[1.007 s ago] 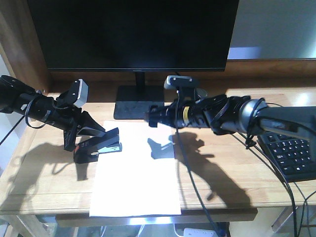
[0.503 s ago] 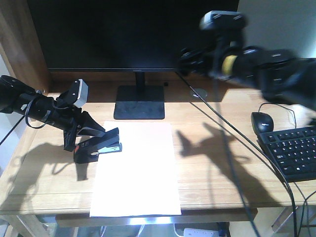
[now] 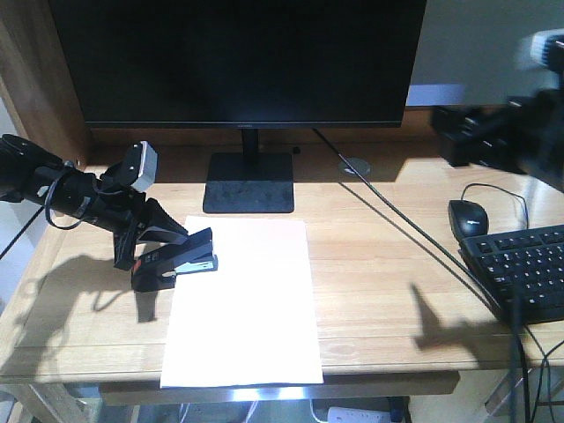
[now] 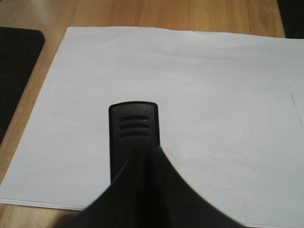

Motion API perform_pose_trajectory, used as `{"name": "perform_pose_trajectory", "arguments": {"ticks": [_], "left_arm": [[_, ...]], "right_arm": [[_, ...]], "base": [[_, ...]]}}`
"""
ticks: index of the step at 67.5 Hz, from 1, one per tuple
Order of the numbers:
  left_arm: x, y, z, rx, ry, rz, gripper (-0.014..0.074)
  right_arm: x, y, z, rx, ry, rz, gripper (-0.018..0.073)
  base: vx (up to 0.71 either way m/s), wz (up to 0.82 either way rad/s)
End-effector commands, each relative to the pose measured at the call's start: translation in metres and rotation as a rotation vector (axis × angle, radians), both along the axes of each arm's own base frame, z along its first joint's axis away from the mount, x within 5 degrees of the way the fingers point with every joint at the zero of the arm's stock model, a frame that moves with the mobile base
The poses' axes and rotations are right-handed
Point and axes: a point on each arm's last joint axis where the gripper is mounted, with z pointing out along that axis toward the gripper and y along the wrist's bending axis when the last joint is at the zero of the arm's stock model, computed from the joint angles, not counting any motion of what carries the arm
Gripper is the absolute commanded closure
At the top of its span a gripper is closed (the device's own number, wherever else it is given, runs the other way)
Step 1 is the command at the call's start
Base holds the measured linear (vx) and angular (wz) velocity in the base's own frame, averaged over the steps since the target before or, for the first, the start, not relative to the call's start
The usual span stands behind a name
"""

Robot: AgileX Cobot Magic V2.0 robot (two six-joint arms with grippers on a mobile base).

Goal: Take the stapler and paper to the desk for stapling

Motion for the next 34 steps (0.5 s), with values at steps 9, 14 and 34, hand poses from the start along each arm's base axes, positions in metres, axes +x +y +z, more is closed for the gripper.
{"name": "perform_pose_trajectory", "arguments": {"ticks": [9,14,34], "left_arm": [[0.001,-0.005,0.035,-0.064,-0.064,0.009,0.0604],[0.001,-0.005,0.035,-0.064,-0.064,0.009,0.0604],[0.001,-0.005,0.035,-0.064,-0.064,0.009,0.0604]], "right_arm": [[-0.062,-0.015,0.020,-0.039,-0.164,-0.043,-0.0035],[-0.082,-0.017,0.020,-0.030,-0.202,-0.029,-0.0035],[-0.153,-0.019,0.001,0.001,-0.332,0.062,-0.0035]], "base": [[0.00,0.00],[0.00,0.00],[0.00,0.00]]}}
